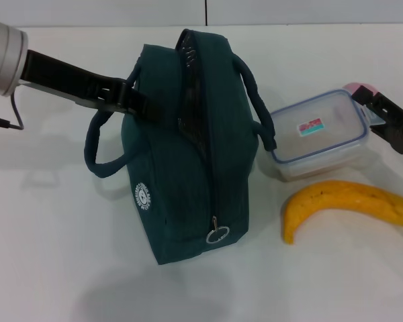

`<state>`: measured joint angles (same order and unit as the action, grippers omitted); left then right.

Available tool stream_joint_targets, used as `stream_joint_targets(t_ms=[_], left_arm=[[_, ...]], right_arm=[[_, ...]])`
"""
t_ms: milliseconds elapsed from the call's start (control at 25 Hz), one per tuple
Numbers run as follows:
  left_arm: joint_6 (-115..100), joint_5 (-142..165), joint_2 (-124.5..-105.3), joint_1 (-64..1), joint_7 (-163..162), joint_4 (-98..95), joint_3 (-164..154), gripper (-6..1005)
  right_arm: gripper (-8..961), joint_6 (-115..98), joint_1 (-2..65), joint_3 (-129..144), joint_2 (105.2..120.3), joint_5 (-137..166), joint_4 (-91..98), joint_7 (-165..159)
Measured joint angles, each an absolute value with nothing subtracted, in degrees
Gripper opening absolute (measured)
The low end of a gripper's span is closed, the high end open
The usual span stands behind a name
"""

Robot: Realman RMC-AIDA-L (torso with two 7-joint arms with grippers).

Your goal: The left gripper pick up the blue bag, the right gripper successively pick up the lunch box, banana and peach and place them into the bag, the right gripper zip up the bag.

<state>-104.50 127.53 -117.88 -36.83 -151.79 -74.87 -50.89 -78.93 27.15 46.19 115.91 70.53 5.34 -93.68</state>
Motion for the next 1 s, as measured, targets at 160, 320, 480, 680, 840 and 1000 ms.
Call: stream_joint_targets(t_ms=[160, 320, 480, 680, 840, 1000], left_arm=[[-104.5, 127.5, -117.73, -36.8, -151.8, -74.6, -50.9, 41], [-104.4, 127.5, -117.72, -36.8, -151.3, -74.6, -50.8, 41], [-103.8, 127.6, -117.71, -36.8, -150.8, -73.5, -50.6, 41], [-103.4, 127.6, -117.52, -37.1, -150.5, -72.2, -50.5, 41], [-103.0, 127.5, -117.20, -37.2, -150.5, -71.2, -50.4, 41], [-103.0, 127.5, -117.16, -37.5, -150.5, -71.1, -50.4, 41]], right_arm=[[720, -78.6, 27.4, 46.2, 116.05, 70.3, 4.6, -94.8], [713, -78.2, 27.4, 46.1, 116.05, 70.2, 3.9, -95.7], [624, -77.8, 27.5, 46.1, 116.08, 70.2, 3.8, -96.0], [513, -76.0, 27.7, 46.1, 116.21, 70.2, 3.3, -96.1], [385, -75.8, 28.1, 46.2, 116.22, 70.1, 3.0, -96.1], [246, -76.8, 28.5, 46.7, 116.21, 70.3, 3.1, -96.1]])
